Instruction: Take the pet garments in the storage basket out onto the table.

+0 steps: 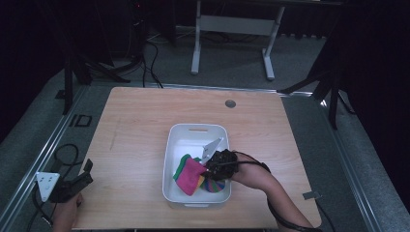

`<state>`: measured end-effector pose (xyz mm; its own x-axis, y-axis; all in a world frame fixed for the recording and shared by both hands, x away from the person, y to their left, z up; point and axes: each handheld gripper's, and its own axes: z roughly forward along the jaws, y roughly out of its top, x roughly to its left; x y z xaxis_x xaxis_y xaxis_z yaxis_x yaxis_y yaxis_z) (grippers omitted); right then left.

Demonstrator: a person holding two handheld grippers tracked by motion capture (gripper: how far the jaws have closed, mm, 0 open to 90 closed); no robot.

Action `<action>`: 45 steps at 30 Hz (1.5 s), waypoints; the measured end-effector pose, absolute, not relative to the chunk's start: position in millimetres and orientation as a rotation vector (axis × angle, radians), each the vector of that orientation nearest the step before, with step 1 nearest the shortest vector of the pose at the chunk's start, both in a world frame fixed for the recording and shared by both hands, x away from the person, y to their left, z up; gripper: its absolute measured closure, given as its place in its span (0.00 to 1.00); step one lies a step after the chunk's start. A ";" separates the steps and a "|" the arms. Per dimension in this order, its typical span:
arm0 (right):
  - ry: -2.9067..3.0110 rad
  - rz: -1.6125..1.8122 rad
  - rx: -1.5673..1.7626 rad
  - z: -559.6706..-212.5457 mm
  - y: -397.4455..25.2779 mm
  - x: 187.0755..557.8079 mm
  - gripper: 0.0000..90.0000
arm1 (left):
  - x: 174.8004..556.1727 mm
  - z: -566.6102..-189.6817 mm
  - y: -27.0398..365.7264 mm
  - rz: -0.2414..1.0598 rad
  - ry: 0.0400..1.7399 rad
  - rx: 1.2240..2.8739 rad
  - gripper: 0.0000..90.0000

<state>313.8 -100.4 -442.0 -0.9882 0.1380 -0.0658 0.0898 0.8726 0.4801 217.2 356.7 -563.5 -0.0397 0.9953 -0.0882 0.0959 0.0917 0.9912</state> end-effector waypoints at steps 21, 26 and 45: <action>2.715 1.025 0.233 -348.4 -135.5 320.1 0.85 | 217.2 -563.5 356.4 1.120 1.349 1.193 0.02; 2.659 1.038 0.288 -340.0 -158.4 323.5 0.85 | 217.4 -563.5 356.5 1.120 1.350 1.195 0.02; 2.531 0.977 0.562 -354.5 -257.0 332.5 0.85 | 217.5 -563.4 356.0 1.127 1.351 1.200 0.02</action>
<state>332.5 -257.0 -354.5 -0.8527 0.4855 -0.1930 0.2300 0.6805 0.6957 217.5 356.0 -563.4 -0.0443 0.9956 -0.0820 0.0981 0.0860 0.9914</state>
